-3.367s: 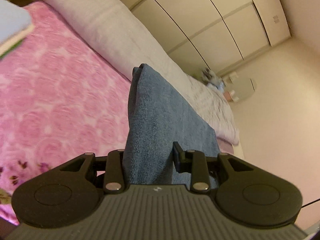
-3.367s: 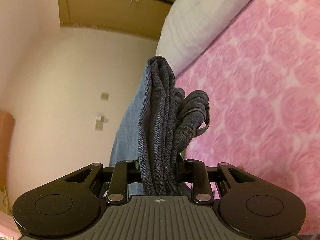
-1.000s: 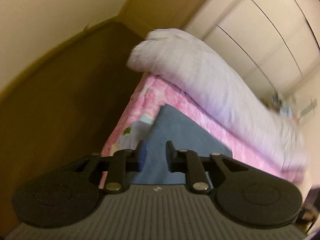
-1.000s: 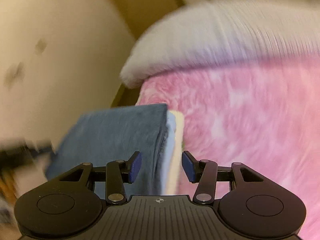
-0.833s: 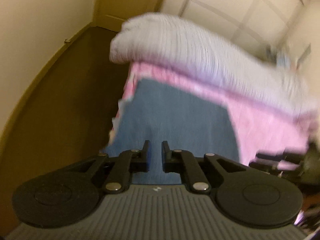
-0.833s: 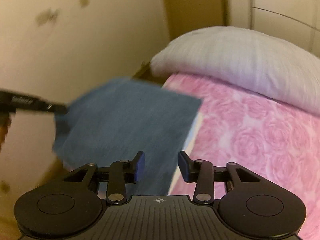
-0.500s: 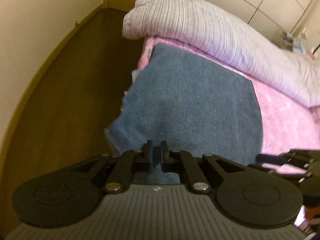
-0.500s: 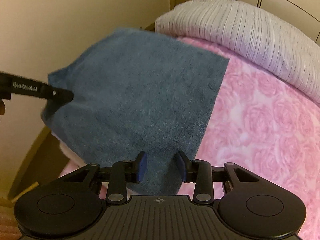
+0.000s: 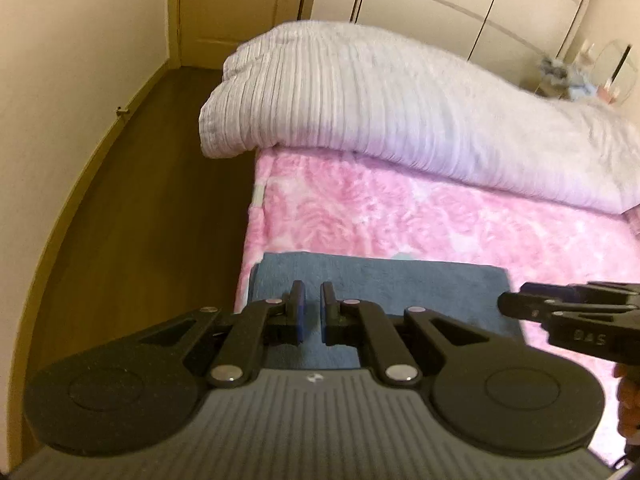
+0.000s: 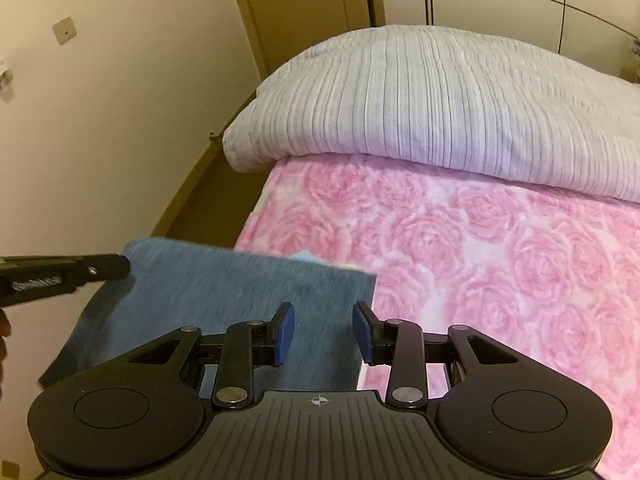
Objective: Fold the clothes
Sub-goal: 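Lower the jeans onto the towel stack and open both tools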
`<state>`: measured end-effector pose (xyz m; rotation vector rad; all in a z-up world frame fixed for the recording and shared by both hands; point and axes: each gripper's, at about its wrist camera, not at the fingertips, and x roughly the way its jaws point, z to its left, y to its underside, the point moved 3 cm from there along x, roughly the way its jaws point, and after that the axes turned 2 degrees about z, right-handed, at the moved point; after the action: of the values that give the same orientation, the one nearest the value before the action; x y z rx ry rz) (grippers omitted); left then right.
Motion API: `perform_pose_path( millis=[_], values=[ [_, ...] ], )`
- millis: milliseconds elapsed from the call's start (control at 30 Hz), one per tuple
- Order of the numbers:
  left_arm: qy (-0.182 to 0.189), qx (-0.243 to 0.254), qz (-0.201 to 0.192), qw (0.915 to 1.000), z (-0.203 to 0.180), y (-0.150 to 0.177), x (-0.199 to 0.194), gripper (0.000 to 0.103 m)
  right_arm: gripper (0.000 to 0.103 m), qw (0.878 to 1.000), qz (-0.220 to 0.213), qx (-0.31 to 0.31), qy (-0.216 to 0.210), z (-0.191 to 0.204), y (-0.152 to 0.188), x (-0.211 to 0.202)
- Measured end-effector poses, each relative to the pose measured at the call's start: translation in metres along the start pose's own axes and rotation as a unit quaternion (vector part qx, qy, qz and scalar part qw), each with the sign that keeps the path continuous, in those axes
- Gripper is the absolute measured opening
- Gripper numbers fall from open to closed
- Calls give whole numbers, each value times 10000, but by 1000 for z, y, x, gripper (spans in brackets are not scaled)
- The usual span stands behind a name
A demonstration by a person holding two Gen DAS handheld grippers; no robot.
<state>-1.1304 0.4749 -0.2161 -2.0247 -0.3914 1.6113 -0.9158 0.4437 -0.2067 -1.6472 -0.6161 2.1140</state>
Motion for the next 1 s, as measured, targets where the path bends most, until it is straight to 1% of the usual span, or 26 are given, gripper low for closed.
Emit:
perform_pose_path(
  millis=[67, 167, 233, 300, 367, 467, 567, 667, 733, 800, 867, 900, 1000],
  values=[
    [-64, -17, 86, 9999, 3, 3, 15, 4, 37, 10000, 39, 38, -68, -4, 3, 11],
    [-127, -52, 181, 9997, 9, 7, 35, 5, 37, 9997, 238, 22, -94, -8, 17, 38],
    [-87, -147, 177, 9997, 13, 6, 42, 6, 37, 9995, 295, -131, 65, -7, 22, 50],
    [-58, -197, 158, 9997, 16, 4, 45, 5, 37, 9992, 340, -148, 147, -5, 21, 49],
    [-51, -141, 80, 9999, 16, 3, 38, 5, 37, 9995, 317, -59, 66, -6, 19, 43],
    [-57, -288, -88, 9995, 16, 13, 7, 4, 37, 9999, 118, 15, -63, -5, 20, 16],
    [-96, -434, -155, 9989, 12, 37, -26, 4, 37, 9997, 142, -191, -99, 4, 40, -12],
    [-221, -542, -87, 9982, 4, 65, -47, 4, 37, 9990, 168, -397, -133, 13, 60, -40],
    [-365, -584, 34, 9976, 1, 82, -47, 4, 37, 9983, 341, -451, -145, 17, 79, -45],
    [-494, -708, 211, 9960, 3, 95, -38, 4, 37, 9971, 569, -494, -107, 21, 95, -39],
    [-556, -851, 271, 9945, 3, 98, -36, 3, 37, 9961, 712, -522, -66, 22, 105, -30],
    [-593, -831, 254, 9944, 1, 96, -40, 3, 37, 9955, 783, -535, -46, 23, 110, -25],
    [-728, -705, 212, 9946, -13, 93, -59, 6, 37, 9974, 592, -398, -75, 20, 105, -42]
  ],
)
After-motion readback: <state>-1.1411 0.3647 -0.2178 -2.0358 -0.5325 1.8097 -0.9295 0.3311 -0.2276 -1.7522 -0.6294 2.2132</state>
